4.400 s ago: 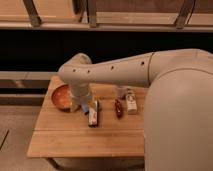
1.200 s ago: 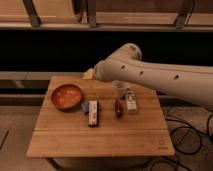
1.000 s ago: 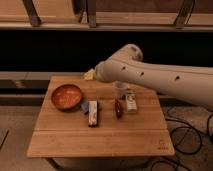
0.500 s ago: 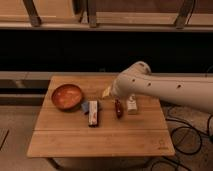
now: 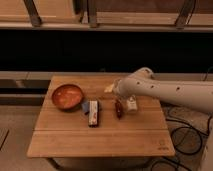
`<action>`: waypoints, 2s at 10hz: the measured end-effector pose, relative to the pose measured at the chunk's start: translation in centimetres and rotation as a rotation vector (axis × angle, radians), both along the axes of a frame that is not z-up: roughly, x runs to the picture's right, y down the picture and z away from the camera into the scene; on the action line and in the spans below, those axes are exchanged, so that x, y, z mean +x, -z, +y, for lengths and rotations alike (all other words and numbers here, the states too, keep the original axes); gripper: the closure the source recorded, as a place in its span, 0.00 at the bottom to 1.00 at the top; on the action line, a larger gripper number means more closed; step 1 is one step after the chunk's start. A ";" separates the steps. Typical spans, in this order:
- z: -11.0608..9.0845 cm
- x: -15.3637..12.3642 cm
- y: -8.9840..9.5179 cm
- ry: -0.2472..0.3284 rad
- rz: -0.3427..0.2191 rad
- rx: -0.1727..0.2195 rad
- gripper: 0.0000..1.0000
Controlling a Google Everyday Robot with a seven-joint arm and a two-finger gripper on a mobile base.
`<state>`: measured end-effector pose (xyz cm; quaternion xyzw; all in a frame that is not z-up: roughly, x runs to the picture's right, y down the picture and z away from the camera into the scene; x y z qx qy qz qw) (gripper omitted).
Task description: Drag the pepper across the table
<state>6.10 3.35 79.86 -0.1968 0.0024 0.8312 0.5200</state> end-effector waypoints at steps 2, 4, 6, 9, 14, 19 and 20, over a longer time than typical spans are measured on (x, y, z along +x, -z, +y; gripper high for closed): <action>0.0 0.6 -0.3 -0.015 0.001 0.005 0.35; 0.0 0.3 -0.2 -0.010 -0.003 0.005 0.35; 0.3 0.9 -0.1 -0.004 0.021 -0.006 0.35; 3.6 1.2 -1.7 -0.059 0.047 -0.127 0.35; 8.1 1.6 -5.7 -0.153 0.058 -0.319 0.35; 8.3 1.8 -8.3 -0.163 0.056 -0.380 0.35; 8.5 1.8 -8.7 -0.167 0.055 -0.392 0.35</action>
